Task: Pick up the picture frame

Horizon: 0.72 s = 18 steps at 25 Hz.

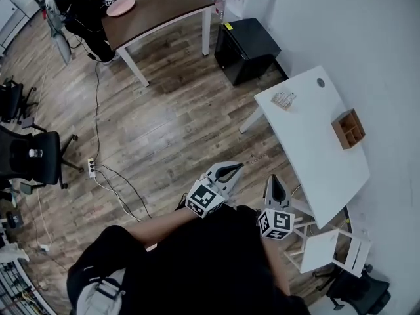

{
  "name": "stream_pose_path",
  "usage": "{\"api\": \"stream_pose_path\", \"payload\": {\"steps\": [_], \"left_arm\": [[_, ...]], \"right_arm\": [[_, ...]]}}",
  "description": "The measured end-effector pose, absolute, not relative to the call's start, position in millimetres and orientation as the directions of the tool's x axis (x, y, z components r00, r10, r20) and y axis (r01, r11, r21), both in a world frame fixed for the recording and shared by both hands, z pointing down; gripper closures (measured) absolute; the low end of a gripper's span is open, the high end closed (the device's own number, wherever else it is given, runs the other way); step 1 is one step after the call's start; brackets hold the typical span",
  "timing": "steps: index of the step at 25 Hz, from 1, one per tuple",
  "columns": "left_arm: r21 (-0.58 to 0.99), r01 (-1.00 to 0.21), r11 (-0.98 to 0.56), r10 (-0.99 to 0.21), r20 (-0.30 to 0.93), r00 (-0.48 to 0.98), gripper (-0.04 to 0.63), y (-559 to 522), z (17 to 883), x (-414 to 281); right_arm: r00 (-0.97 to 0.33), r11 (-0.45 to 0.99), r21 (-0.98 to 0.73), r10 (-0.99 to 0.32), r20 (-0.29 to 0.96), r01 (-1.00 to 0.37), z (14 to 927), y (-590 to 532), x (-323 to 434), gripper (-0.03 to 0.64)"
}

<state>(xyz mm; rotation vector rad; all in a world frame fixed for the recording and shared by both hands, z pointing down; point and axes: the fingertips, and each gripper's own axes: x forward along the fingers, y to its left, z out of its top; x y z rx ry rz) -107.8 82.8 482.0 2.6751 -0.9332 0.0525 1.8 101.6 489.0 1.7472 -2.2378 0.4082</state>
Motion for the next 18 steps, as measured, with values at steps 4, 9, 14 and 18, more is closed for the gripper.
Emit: {"api": "stream_pose_path", "payload": {"steps": [4, 9, 14, 18], "left_arm": [[0.286, -0.599, -0.748, -0.583, 0.148, 0.799, 0.581, 56, 490, -111], [0.284, -0.601, -0.747, -0.586, 0.146, 0.797, 0.581, 24, 492, -97], [0.272, -0.613, -0.742, -0.59, 0.168, 0.79, 0.581, -11, 504, -85], [0.241, -0.641, -0.729, -0.613, 0.187, 0.767, 0.581, -56, 514, -68]], "right_arm": [[-0.177, 0.164, -0.066, -0.902, 0.394, -0.984, 499, 88, 18, 0.581], [-0.199, 0.167, -0.118, -0.91, 0.364, -0.979, 506, 62, 15, 0.581], [-0.224, 0.182, -0.149, -0.912, 0.344, -0.972, 519, 18, 16, 0.581], [-0.234, 0.197, -0.141, -0.913, 0.333, -0.97, 530, -33, 39, 0.581]]}}
